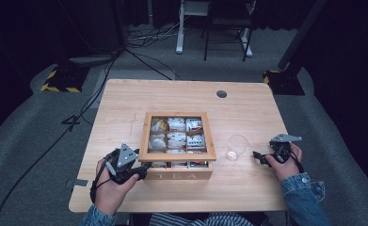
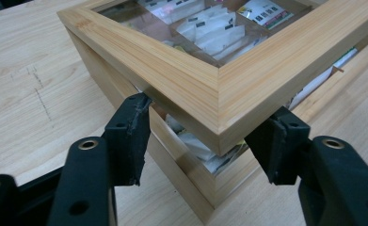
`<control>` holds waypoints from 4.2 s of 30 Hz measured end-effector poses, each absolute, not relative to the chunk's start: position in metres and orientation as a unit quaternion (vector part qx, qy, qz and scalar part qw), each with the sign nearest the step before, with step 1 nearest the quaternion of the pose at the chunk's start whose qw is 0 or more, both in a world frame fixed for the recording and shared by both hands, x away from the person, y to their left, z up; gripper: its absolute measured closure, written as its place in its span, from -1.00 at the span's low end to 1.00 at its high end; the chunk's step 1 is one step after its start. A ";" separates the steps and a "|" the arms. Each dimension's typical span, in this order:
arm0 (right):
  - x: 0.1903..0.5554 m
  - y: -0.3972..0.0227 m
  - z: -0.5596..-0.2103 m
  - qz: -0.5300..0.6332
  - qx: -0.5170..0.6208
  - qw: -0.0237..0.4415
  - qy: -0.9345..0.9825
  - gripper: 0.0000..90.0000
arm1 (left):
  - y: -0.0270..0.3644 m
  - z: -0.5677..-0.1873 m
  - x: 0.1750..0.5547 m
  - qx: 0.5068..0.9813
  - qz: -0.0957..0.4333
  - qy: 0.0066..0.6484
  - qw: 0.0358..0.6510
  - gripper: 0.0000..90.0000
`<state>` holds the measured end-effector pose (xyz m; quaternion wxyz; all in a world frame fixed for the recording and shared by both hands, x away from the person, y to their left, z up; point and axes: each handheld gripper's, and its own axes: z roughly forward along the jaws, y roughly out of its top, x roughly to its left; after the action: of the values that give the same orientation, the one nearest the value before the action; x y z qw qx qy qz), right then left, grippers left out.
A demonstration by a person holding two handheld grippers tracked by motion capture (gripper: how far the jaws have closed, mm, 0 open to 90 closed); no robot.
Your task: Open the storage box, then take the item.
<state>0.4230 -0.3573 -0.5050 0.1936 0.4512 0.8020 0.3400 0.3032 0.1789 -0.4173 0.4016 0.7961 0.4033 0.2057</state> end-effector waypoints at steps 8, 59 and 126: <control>0.423 -0.357 -0.505 0.340 0.452 0.194 0.802 -0.90 | 0.179 -0.404 0.306 0.786 0.248 0.387 0.414 -0.12; 0.384 -0.338 -0.413 0.383 0.447 0.167 0.791 0.03 | 0.181 -0.357 0.338 0.760 0.282 0.376 0.448 0.02; 0.352 -0.071 -0.387 0.428 0.232 0.076 0.870 0.12 | 0.178 -0.356 0.344 0.761 0.289 0.376 0.442 0.03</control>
<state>0.3518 -0.0714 -0.3874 0.0755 0.2319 0.8700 0.4284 0.3439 0.1783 -0.3558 0.4420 0.7612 0.3764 0.2891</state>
